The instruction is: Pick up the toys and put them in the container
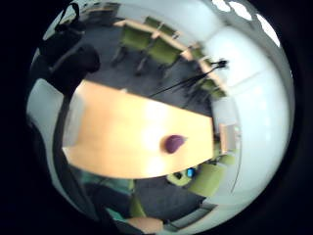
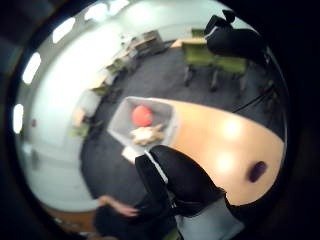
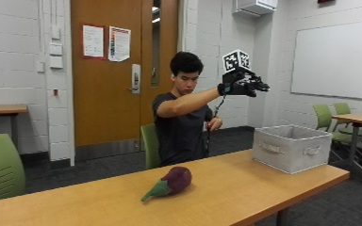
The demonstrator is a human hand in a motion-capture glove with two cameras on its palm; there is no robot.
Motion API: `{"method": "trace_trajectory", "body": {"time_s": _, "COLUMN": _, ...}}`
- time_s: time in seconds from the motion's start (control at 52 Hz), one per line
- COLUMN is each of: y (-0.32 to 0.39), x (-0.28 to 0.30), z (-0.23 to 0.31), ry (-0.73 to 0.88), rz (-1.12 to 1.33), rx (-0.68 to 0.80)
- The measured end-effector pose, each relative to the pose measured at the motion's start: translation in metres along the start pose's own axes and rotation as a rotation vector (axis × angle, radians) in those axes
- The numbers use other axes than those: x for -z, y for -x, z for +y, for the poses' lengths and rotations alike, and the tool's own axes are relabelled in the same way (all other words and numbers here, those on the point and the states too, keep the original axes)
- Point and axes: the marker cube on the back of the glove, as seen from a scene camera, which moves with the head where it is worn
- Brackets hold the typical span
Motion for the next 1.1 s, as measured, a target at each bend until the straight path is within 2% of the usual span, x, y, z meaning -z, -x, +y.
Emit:
{"method": "trace_trajectory", "body": {"time_s": 0.192, "y": -0.045, "x": -0.008, "z": 0.025, "ry": 0.007, "rz": 0.006, "rx": -0.022}}
{"method": "trace_trajectory", "body": {"time_s": 0.308, "y": -0.080, "x": -0.022, "z": 0.032, "ry": 0.066, "rz": -0.064, "rx": -0.078}}
{"method": "trace_trajectory", "body": {"time_s": 0.558, "y": -0.185, "x": -0.083, "z": 0.052, "ry": 0.180, "rz": -0.040, "rx": -0.210}}
{"method": "trace_trajectory", "body": {"time_s": 0.865, "y": -0.272, "x": -0.141, "z": 0.089, "ry": 0.238, "rz": -0.047, "rx": -0.351}}
{"method": "trace_trajectory", "body": {"time_s": 1.096, "y": -0.325, "x": -0.212, "z": 0.120, "ry": 0.299, "rz": -0.089, "rx": -0.391}}
